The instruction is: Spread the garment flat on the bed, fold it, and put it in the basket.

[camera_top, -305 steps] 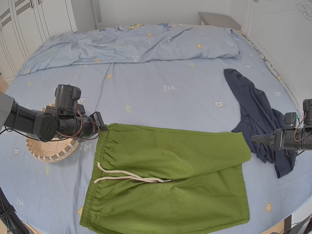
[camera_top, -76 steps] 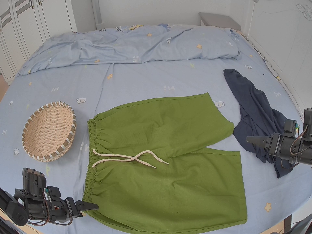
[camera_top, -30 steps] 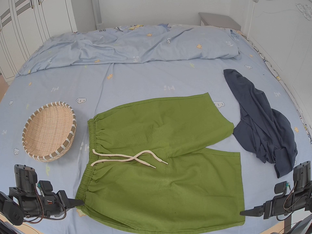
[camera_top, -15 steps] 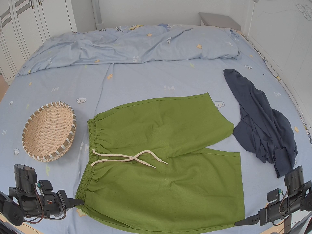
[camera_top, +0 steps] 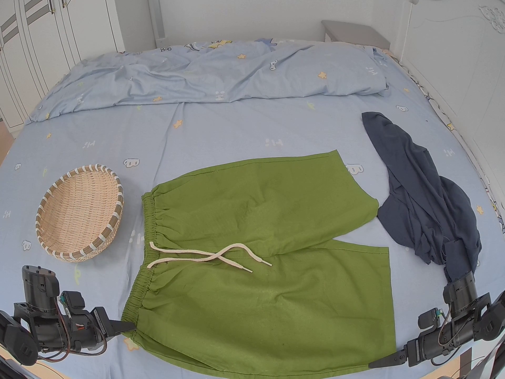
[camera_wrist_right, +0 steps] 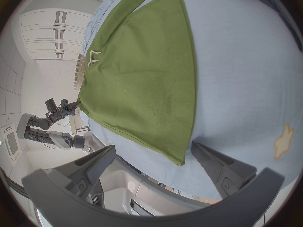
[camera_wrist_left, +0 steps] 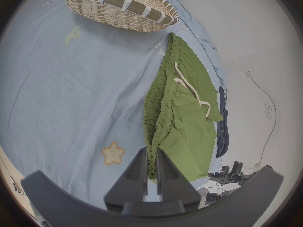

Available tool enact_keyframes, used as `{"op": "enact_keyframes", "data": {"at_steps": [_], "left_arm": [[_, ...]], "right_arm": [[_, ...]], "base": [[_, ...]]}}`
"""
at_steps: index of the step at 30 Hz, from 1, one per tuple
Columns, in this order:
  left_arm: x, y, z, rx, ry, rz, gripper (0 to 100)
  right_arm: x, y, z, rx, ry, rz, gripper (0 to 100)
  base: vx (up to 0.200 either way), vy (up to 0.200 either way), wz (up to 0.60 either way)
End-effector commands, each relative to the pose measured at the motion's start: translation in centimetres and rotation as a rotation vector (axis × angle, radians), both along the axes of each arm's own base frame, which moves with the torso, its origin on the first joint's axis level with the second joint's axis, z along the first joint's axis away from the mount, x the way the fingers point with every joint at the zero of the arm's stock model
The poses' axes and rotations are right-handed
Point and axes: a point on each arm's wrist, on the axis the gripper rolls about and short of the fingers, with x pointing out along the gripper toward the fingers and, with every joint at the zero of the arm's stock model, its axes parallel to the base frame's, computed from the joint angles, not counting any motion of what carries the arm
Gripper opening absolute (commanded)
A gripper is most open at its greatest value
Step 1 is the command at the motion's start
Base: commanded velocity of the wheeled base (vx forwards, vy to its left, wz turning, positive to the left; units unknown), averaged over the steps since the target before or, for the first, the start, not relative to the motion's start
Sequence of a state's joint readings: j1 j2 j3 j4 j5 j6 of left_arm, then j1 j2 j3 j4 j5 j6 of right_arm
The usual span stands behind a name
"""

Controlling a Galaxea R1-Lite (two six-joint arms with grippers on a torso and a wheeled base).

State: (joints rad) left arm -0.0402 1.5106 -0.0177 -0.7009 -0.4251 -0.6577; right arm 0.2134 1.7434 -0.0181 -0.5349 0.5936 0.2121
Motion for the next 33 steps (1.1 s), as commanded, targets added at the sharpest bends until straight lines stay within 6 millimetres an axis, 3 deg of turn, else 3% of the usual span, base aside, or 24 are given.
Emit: {"op": "enact_keyframes", "data": {"at_steps": [1,8,9,24,28,33], "left_arm": [[-0.4,0.0,-0.3,0.001,0.016,0.001,0],[-0.4,0.0,-0.3,0.001,0.016,0.001,0],[-0.4,0.0,-0.3,0.001,0.018,0.002,0],[-0.4,0.5,-0.4,0.001,0.032,0.034,0],[-0.3,0.4,-0.3,0.003,0.022,0.028,0],[0.1,0.4,0.1,-0.002,0.006,0.032,0]], "right_arm": [[-0.3,0.2,-0.7,-0.012,0.053,0.022,100],[0.0,0.2,-0.6,0.0,0.035,0.002,100],[0.1,0.2,-0.5,0.002,0.03,-0.002,0],[-0.3,-0.6,-0.3,0.0,0.042,-0.061,0],[-0.3,-1.0,0.8,0.016,-0.043,-0.092,0],[0.7,-1.4,3.6,0.065,-0.194,-0.173,0]], "base": [[0.0,0.0,0.0],[0.0,0.0,0.0],[0.0,0.0,0.0],[0.0,0.0,0.0],[0.0,0.0,0.0],[0.0,0.0,0.0]]}}
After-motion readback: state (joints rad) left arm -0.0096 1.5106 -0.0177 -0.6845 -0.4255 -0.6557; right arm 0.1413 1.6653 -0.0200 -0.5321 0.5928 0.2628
